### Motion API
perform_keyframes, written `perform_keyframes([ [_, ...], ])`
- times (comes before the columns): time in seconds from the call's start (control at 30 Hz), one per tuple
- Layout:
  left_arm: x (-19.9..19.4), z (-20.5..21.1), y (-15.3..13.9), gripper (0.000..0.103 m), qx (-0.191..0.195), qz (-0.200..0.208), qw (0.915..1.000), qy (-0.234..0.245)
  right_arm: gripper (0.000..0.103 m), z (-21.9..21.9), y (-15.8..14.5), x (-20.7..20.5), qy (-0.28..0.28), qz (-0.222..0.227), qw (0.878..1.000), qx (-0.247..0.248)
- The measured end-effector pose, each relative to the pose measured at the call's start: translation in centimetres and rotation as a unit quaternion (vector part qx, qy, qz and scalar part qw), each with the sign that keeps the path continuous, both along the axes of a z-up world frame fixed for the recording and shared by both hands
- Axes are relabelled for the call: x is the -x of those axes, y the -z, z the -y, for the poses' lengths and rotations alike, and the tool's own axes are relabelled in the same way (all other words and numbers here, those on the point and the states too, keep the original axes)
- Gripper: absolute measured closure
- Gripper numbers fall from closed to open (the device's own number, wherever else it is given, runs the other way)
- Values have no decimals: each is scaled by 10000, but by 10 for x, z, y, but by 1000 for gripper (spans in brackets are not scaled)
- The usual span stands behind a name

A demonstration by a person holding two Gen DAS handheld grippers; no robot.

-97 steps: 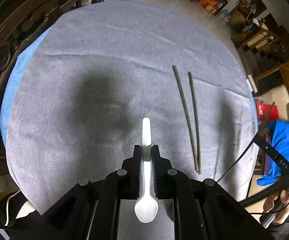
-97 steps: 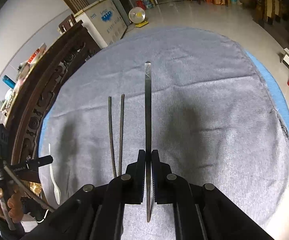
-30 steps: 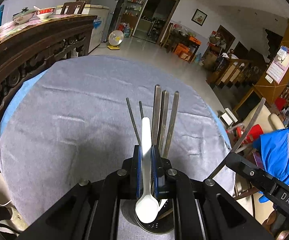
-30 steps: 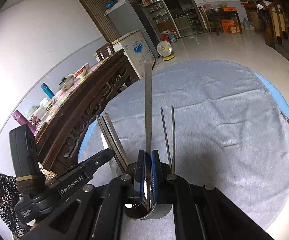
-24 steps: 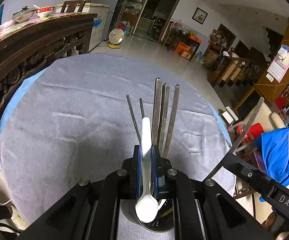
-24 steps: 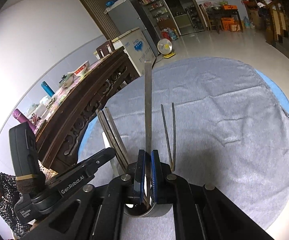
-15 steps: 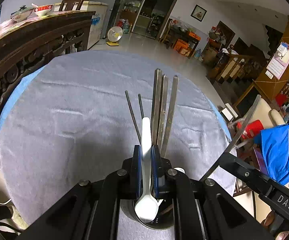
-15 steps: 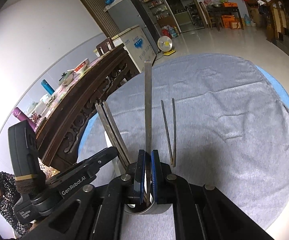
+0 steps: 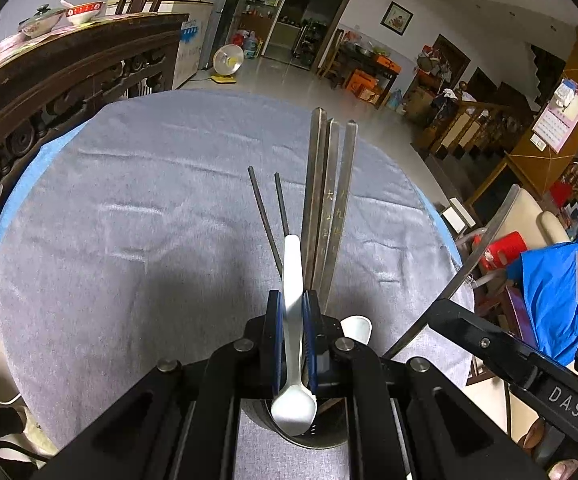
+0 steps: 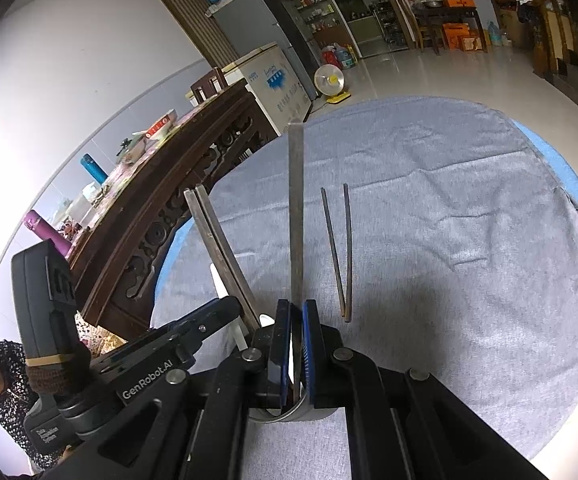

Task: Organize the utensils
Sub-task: 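Lower the held spoon and stick upright into the black cup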

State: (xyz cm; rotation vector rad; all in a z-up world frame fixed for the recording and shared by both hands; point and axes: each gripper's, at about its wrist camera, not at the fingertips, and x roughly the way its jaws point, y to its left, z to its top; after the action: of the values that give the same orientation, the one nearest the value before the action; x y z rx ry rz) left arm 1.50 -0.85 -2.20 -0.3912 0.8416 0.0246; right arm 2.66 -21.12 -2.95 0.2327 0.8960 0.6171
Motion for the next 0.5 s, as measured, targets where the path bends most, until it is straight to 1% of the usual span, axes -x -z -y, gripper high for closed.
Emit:
perform_keyframes([
  [0.5, 2, 2, -1, 92, -15, -61, 9999, 104, 96, -3, 10, 2, -62, -95, 9999, 40],
])
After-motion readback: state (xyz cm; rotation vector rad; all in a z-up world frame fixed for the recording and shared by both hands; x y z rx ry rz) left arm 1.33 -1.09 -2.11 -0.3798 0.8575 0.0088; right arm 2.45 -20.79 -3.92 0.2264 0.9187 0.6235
